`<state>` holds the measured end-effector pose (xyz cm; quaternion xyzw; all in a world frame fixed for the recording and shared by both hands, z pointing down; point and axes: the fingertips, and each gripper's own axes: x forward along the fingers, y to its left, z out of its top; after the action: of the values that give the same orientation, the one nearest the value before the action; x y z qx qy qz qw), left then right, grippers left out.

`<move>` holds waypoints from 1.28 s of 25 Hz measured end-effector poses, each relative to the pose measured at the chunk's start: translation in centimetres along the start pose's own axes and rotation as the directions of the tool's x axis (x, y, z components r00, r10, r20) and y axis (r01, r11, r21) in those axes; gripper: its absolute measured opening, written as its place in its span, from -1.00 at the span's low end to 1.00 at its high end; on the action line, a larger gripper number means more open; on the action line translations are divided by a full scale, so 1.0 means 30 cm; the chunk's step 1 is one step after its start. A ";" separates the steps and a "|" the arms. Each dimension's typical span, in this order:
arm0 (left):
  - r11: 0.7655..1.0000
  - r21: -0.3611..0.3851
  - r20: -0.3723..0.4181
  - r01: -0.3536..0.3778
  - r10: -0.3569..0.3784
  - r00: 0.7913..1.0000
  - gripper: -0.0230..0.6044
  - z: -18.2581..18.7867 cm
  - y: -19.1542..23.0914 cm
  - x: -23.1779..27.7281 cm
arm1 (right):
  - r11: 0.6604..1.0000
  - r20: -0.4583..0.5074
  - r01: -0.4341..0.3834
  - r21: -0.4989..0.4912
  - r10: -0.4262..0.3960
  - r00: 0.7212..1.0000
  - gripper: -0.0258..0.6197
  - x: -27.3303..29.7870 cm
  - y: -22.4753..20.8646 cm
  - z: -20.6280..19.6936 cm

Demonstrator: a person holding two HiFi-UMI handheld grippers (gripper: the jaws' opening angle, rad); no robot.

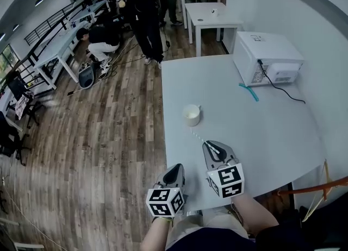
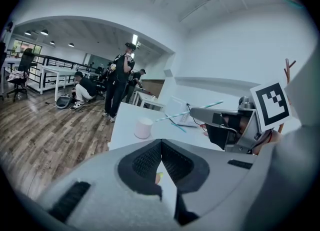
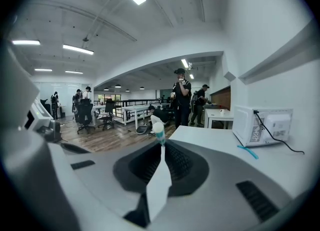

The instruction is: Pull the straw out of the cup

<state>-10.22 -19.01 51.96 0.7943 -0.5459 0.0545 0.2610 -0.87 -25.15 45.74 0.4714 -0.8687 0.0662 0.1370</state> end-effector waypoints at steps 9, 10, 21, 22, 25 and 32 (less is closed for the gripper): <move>1.000 0.016 -0.001 0.013 -0.013 1.000 -0.87 -0.037 -0.048 -0.070 | 1.000 0.022 -0.003 0.010 0.002 1.000 -0.79 -0.117 0.054 -0.002; 1.000 0.019 0.000 0.014 -0.014 1.000 -0.87 -0.039 -0.051 -0.078 | 1.000 0.024 -0.002 0.012 0.002 1.000 -0.79 -0.130 0.061 -0.004; 0.999 0.041 0.019 0.032 -0.032 0.999 -0.87 -0.050 -0.089 -0.142 | 1.000 0.038 0.005 0.026 -0.006 0.999 -0.79 -0.236 0.105 -0.016; 0.999 0.041 0.019 0.032 -0.033 0.999 -0.87 -0.052 -0.089 -0.145 | 1.000 0.038 0.003 0.026 -0.004 0.999 -0.79 -0.240 0.109 -0.019; 0.998 0.043 0.021 0.034 -0.035 0.999 -0.87 -0.052 -0.087 -0.150 | 1.000 0.039 -0.001 0.028 0.000 0.999 -0.79 -0.247 0.121 -0.024; 0.998 0.045 0.025 0.032 -0.033 0.999 -0.87 -0.042 -0.076 -0.160 | 0.999 0.040 -0.018 0.038 0.016 0.999 -0.79 -0.251 0.147 -0.021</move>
<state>-9.84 -13.76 50.45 0.8094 -0.5348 0.0521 0.2369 -0.55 -16.57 44.15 0.4678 -0.8738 0.0746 0.1100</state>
